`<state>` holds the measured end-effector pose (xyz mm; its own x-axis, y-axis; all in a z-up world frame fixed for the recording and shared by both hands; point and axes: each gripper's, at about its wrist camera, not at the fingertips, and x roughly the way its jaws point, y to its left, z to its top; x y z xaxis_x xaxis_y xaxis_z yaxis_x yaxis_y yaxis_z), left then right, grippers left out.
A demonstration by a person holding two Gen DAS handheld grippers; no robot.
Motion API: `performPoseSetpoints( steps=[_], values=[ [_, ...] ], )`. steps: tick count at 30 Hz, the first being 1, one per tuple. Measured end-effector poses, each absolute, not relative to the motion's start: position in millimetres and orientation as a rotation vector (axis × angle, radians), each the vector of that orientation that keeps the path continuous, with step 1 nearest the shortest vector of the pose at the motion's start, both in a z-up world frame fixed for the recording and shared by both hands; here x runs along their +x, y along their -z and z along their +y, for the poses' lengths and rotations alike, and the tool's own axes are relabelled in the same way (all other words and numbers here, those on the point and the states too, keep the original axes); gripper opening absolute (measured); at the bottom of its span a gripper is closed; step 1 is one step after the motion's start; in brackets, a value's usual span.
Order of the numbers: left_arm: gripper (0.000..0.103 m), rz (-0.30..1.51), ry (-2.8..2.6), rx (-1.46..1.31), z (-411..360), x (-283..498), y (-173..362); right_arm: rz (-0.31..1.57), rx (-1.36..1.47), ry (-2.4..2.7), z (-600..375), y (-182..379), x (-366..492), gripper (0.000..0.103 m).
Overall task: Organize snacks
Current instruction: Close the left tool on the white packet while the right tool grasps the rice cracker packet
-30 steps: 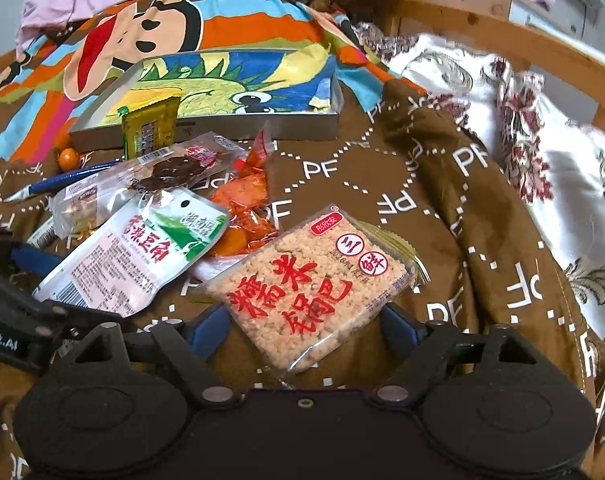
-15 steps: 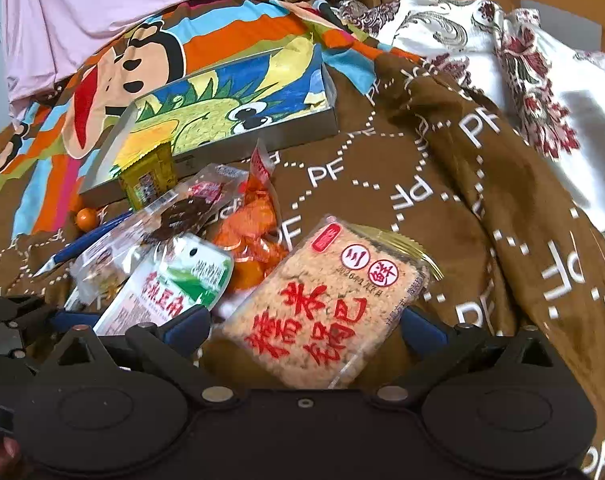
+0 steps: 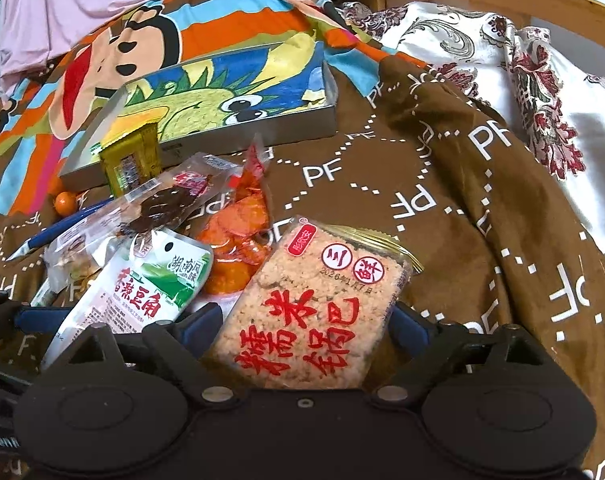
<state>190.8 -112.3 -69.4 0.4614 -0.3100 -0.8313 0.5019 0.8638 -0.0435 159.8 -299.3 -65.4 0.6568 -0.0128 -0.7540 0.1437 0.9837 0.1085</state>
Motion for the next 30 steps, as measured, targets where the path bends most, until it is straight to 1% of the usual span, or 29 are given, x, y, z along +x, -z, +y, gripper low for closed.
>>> performPoseSetpoints(
  steps=[2,6,8,10,13,16,19,21,23,27,30],
  values=[
    [0.083,0.982,0.502,0.186,-106.7,190.0,66.9,0.857,0.148,0.069,-295.5,64.7,157.3,0.090],
    [0.082,0.988,0.502,0.159,-100.1,187.2,67.2,0.859,0.131,0.047,-292.2,63.5,152.9,0.090],
    [0.084,0.985,0.505,0.162,-100.6,187.0,68.2,0.864,0.143,0.044,-293.7,63.8,153.6,0.090],
    [0.092,0.996,0.515,0.171,-102.3,189.3,71.1,0.865,0.151,0.044,-294.9,63.9,154.4,0.090],
    [0.099,1.010,0.530,0.206,-107.7,194.3,75.7,0.870,0.167,0.042,-297.3,63.4,156.9,0.091],
    [0.101,1.005,0.531,0.276,-117.1,195.9,79.4,0.876,0.194,0.042,-300.1,63.7,159.4,0.092],
    [0.102,0.991,0.522,0.317,-124.7,195.9,82.2,0.880,0.211,0.033,-300.5,64.8,161.6,0.098],
    [0.102,0.985,0.514,0.315,-126.3,195.5,83.5,0.883,0.200,0.034,-298.4,66.0,163.1,0.099],
    [0.102,0.981,0.509,0.302,-125.1,194.8,84.9,0.888,0.173,0.036,-295.2,68.0,164.2,0.100],
    [0.092,0.964,0.495,0.270,-117.8,191.1,82.9,0.895,0.100,0.035,-286.9,71.7,163.4,0.099],
    [0.083,0.956,0.480,0.262,-112.8,189.4,77.7,0.892,0.037,0.039,-279.8,74.2,160.8,0.097]
  ],
)
